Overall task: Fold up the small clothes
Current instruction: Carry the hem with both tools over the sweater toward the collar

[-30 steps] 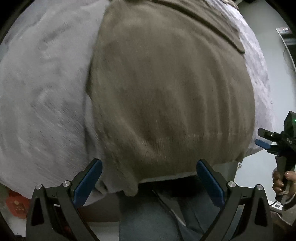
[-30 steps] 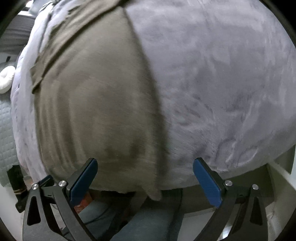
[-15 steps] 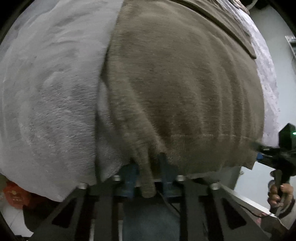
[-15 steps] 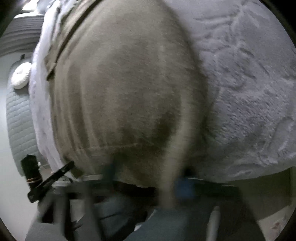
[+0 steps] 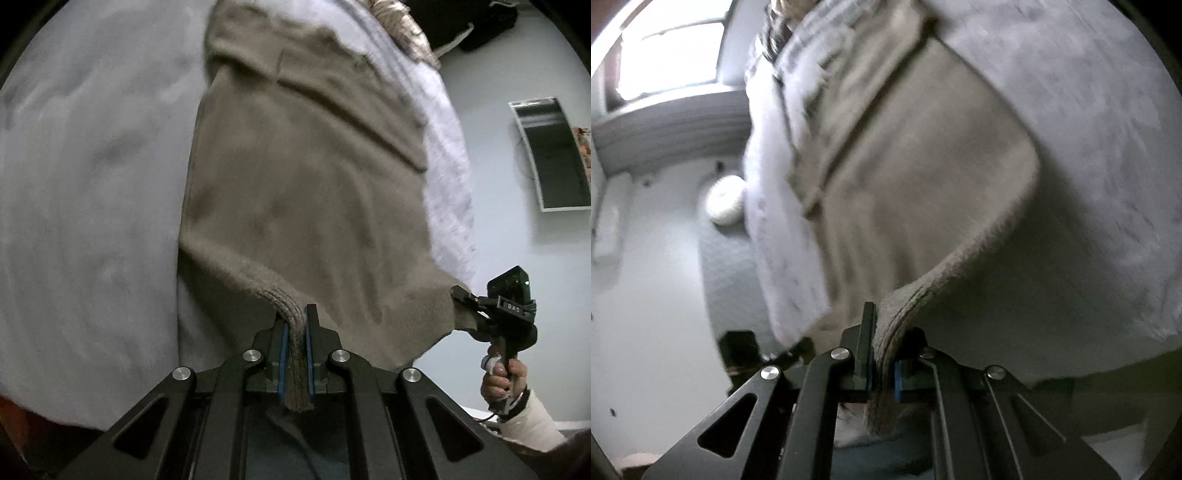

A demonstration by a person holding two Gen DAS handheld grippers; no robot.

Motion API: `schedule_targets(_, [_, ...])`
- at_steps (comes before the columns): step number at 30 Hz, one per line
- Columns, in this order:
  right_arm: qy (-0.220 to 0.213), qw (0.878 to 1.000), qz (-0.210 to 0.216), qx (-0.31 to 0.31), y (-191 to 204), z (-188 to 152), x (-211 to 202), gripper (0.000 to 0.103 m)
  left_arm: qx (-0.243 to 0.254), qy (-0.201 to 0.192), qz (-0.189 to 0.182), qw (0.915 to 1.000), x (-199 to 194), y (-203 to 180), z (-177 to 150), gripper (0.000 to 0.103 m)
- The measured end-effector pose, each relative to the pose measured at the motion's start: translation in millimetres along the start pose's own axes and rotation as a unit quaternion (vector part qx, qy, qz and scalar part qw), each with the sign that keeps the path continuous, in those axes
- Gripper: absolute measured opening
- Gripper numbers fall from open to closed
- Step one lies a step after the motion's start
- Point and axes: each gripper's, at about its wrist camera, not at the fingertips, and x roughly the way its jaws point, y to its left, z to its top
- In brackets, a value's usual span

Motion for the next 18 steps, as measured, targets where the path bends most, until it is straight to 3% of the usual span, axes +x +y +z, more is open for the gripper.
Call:
schedule_targets(7, [-0.079, 0.995, 0.063, 0.012, 40, 32, -13, 0.008, 0.046, -0.018, -0.035, 0.9982, -33, -9, 71, 0.009])
schedule_targets(10, [-0.108, 0.990, 0.086, 0.012, 57, 61, -23, 0.008, 0.066, -0.025, -0.040, 0.9967, -41, -14, 101, 0.009])
schedule_targets(18, [-0.129, 0.987, 0.098, -0.008, 101, 139, -20, 0.008, 0.078, -0.079, -0.045, 0.9928, -54, -28, 190, 0.009])
